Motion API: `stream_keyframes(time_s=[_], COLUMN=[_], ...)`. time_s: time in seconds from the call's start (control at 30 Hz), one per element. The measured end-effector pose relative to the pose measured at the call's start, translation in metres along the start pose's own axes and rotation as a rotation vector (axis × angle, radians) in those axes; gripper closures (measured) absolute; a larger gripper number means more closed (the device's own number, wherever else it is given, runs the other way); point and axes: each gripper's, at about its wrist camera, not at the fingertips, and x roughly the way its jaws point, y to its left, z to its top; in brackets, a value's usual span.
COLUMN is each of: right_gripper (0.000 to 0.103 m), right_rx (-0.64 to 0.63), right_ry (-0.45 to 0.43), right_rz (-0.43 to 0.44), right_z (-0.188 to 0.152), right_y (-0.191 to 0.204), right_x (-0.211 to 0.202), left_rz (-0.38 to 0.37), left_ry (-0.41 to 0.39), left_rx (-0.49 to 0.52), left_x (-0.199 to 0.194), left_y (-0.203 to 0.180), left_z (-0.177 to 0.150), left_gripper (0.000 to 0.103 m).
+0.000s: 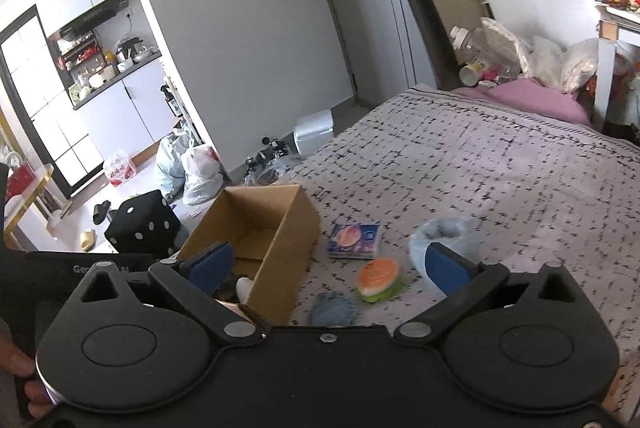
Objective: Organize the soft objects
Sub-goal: 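Open both tools in the box and withdraw them toward the remaining items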
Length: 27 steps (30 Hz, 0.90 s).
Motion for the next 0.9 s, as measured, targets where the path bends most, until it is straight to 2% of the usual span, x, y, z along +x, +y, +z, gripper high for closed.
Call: stream_keyframes(time_s=[0.17, 0.4, 0.53, 0.73, 0.9], right_gripper=[0.0, 0.0, 0.0, 0.0, 0.0], right_rx=[-0.002, -0.01, -0.011, -0.008, -0.026], right_ry=[-0.026, -0.019, -0.024, -0.016, 0.002], right_rz=[0.015, 0.012, 0.013, 0.013, 0.004], right_z=[0.005, 0.008, 0.007, 0.007, 0.009], right_y=[-0.016, -0.036, -0.046, -0.064, -0.073], right_x=[-0.02, -0.035, -0.042, -0.052, -0.059], left_rz=[-0.039, -0.103, -0.11, -0.118, -0.124], left_ry=[-0.004, -0.032, -0.05, -0.064, -0.036], left_rx=[0.011, 0.025, 0.061, 0.052, 0.062], left_x=[-0.008, -0.022, -0.028, -0.033, -0.033], left_y=[-0.018, -0.043, -0.061, -0.076, -0.089], left_z=[-0.002, -0.006, -0.012, -0.018, -0.022], left_gripper=[0.001, 0.0, 0.0, 0.0, 0.001])
